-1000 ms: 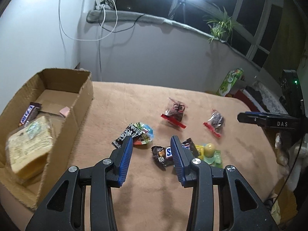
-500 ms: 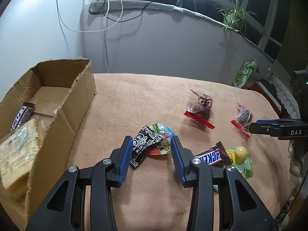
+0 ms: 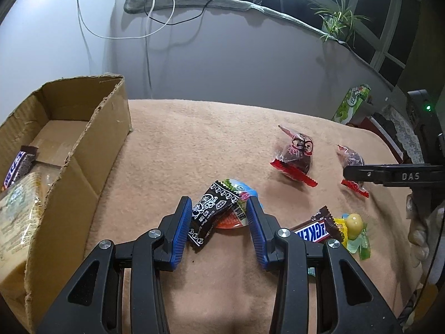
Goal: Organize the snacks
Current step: 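Grasp the black candy wrapper with the left gripper while the right grasps the snack bag, then carry both items into the box and open both grippers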
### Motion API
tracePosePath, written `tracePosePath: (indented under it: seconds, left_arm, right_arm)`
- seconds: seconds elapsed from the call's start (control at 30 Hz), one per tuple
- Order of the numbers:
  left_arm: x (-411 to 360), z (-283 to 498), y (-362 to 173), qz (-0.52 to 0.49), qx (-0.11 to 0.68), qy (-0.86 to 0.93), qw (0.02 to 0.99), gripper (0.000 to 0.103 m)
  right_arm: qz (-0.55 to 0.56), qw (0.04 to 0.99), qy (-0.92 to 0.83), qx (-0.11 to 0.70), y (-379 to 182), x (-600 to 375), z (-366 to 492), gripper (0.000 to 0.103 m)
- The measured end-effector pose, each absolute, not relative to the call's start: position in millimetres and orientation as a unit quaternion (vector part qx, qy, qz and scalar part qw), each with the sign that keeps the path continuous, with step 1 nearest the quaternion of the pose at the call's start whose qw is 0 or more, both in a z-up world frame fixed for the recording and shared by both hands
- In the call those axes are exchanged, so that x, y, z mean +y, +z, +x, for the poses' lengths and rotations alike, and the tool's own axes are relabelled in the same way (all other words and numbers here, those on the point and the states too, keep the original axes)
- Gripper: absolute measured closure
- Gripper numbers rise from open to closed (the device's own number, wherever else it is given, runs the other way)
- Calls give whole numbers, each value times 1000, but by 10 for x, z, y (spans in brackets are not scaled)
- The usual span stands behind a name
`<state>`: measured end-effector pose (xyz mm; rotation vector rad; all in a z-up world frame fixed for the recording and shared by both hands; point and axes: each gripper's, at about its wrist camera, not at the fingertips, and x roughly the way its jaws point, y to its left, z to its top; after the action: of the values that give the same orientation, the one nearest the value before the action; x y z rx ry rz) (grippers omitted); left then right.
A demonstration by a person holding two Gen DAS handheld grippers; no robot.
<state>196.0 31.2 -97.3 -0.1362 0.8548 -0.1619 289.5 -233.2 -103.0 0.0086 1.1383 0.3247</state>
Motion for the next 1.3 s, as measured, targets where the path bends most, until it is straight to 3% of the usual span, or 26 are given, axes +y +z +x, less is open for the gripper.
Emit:
tracePosePath:
  seconds: [0.13,0.37,0.73,1.3]
  left_arm:
    - [302,1966,-985,-66,415,-85,904,64]
    - [325,1960,-982,-75,416,-94,901,79]
    - [379,1941,-981,-86,412,-83,903,93]
    - [436,1749,-720,-104,386,-85,913,94]
  right_arm:
    - [-14,832,149,534,-1051,-2273,2895,31]
    - [-31,835,146,530,-1060,-2282,2876,42]
    - [-9,837,155,524,-1027,-2446,2817,47]
    - [-9,851,172,497,-717,-2438,2622,47]
